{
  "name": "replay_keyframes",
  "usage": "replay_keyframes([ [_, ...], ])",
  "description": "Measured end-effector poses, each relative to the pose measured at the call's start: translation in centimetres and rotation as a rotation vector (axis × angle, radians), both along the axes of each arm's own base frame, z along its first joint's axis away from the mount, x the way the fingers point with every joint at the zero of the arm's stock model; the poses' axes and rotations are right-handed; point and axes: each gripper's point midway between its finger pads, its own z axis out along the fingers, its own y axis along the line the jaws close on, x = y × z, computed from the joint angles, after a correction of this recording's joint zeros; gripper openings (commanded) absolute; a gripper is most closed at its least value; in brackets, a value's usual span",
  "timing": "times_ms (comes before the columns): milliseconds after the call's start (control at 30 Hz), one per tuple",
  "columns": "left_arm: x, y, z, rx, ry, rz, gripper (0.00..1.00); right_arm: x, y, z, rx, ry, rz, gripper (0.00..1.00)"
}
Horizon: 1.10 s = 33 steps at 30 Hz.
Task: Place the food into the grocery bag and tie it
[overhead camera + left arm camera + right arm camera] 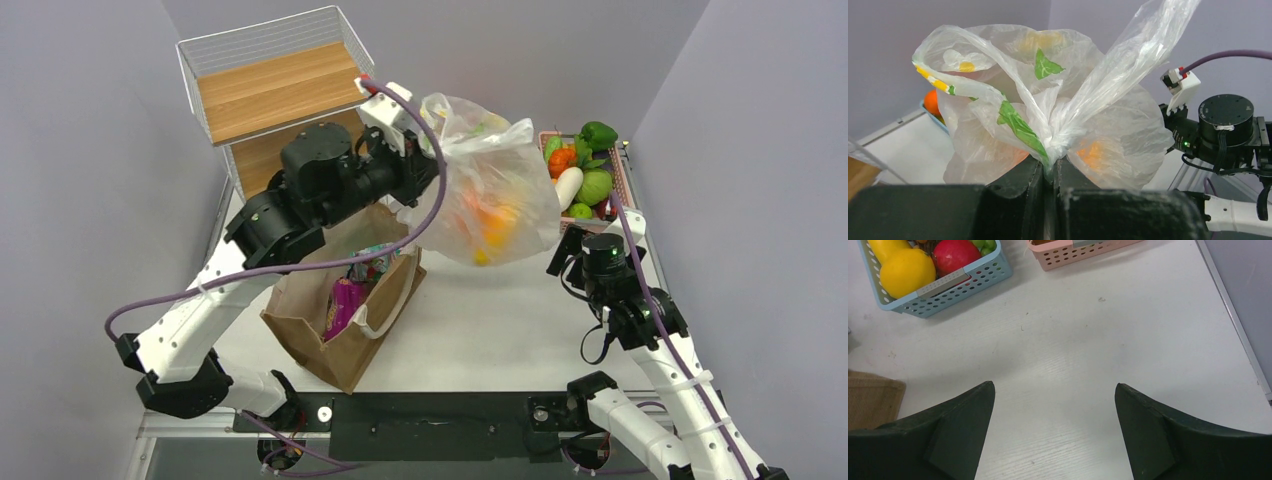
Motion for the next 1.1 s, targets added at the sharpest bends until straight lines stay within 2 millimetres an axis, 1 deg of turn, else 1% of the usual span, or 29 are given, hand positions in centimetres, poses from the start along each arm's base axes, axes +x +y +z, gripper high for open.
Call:
replay_keyframes([
  [100, -0.4, 2.3, 2.0, -0.033, -0.044, 0.06, 0.0, 0.1, 0.0, 0.1, 0.001, 0.0, -0.001, 0.86],
  [267, -0.8, 5.8, 4.5, -0.07, -0.101, 0.162, 0.0, 0.5, 0.2, 0.7, 0.004, -0.005, -0.001, 0.86],
  [433, -1.0, 9.5, 5.6, -0.071, -0.133, 0.281, 0.0, 0.8, 0.4, 0.6, 0.004, 0.002, -0.001, 0.86],
  [567, -1.5, 12.9, 5.6, -0.06, -0.153, 0.382, 0.0, 1.0, 0.5, 0.3, 0.004, 0.015, 0.003, 0.85],
  [667, -2.1, 15.4, 5.2, -0.046, -0.159, 0.447, 0.0, 1.1, 0.8, 0.1, 0.01, 0.024, 0.009, 0.85],
  [800, -2.5, 17.7, 4.3, -0.029, -0.156, 0.514, 0.0, 1.4, 1.1, 0.0, 0.021, 0.024, 0.013, 0.85],
  [900, -2.8, 19.0, 2.4, 0.002, -0.137, 0.555, 0.0, 1.6, 1.3, 0.0, 0.029, 0.02, 0.015, 0.85],
  [933, -2.8, 19.3, 1.5, 0.017, -0.124, 0.564, 0.0, 1.6, 1.3, 0.0, 0.032, 0.02, 0.017, 0.85],
  [1100, -3.1, 19.6, -2.6, 0.056, -0.053, 0.58, 0.0, 1.8, 1.6, 0.1, 0.044, 0.014, 0.026, 0.85],
])
